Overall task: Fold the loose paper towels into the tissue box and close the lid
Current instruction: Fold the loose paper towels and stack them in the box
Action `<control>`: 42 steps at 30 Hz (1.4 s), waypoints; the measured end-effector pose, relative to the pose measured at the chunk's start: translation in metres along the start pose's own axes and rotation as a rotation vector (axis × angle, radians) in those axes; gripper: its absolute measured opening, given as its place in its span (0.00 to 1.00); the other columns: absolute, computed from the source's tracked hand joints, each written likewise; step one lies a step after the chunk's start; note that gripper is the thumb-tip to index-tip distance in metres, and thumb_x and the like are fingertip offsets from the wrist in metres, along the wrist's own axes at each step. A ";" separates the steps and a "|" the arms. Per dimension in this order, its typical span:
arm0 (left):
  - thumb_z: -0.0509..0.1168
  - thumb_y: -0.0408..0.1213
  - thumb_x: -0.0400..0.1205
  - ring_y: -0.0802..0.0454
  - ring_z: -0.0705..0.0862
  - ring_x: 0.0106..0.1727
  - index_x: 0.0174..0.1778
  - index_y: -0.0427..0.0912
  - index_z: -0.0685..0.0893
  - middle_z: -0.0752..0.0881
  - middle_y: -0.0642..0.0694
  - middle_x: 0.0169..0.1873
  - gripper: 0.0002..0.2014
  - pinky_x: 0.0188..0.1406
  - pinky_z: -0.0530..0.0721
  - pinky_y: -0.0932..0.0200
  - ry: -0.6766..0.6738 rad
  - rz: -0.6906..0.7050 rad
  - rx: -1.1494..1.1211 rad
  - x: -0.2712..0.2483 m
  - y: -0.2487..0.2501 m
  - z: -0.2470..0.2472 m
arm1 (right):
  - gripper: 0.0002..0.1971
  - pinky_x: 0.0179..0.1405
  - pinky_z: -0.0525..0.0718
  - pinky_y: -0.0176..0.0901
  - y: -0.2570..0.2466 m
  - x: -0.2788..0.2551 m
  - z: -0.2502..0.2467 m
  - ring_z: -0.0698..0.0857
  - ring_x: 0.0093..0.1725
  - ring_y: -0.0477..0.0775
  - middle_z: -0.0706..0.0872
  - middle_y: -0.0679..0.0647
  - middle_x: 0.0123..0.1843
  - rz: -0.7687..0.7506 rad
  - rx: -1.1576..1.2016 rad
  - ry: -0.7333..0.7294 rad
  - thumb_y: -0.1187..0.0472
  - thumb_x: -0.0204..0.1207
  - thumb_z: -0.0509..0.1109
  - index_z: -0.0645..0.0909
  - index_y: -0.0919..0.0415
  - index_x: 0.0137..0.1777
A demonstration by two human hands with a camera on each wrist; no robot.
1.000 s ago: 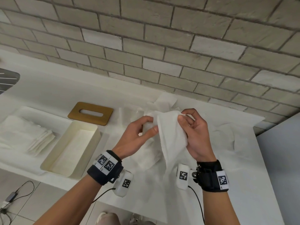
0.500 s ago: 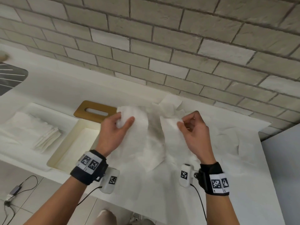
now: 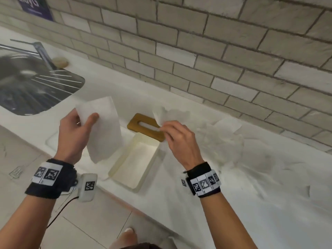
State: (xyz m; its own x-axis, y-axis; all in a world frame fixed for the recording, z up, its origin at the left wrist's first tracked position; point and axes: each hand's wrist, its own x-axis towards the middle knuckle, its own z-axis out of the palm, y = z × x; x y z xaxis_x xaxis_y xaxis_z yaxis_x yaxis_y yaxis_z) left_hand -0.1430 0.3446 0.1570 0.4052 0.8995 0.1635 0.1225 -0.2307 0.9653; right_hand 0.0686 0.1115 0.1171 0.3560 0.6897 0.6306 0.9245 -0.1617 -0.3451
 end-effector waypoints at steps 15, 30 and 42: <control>0.76 0.44 0.86 0.57 0.89 0.48 0.58 0.52 0.92 0.94 0.55 0.48 0.07 0.47 0.88 0.48 -0.165 -0.061 0.046 0.021 -0.054 -0.075 | 0.14 0.35 0.83 0.48 -0.084 -0.066 0.128 0.87 0.40 0.60 0.91 0.51 0.49 0.048 -0.198 -0.765 0.77 0.70 0.79 0.90 0.56 0.45; 0.72 0.43 0.84 0.35 0.86 0.43 0.52 0.42 0.85 0.87 0.42 0.41 0.08 0.40 0.87 0.35 -0.551 0.194 -0.111 -0.020 -0.023 -0.018 | 0.18 0.60 0.92 0.58 -0.139 0.022 0.041 0.91 0.66 0.56 0.88 0.50 0.72 0.611 0.862 0.020 0.61 0.84 0.81 0.81 0.57 0.70; 0.75 0.38 0.87 0.46 0.95 0.53 0.69 0.51 0.74 0.94 0.48 0.54 0.19 0.50 0.94 0.37 -0.639 0.102 -0.148 -0.035 -0.032 0.027 | 0.10 0.52 0.91 0.69 -0.107 0.017 0.051 0.91 0.47 0.66 0.93 0.55 0.44 0.814 0.703 0.373 0.54 0.81 0.84 0.85 0.54 0.47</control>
State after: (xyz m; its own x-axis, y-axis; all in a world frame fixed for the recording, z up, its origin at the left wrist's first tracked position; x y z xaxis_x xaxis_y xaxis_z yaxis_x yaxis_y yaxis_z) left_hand -0.1366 0.3105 0.1148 0.8713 0.4684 0.1466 -0.0524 -0.2083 0.9767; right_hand -0.0308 0.1763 0.1291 0.9426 0.2886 0.1679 0.1610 0.0474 -0.9858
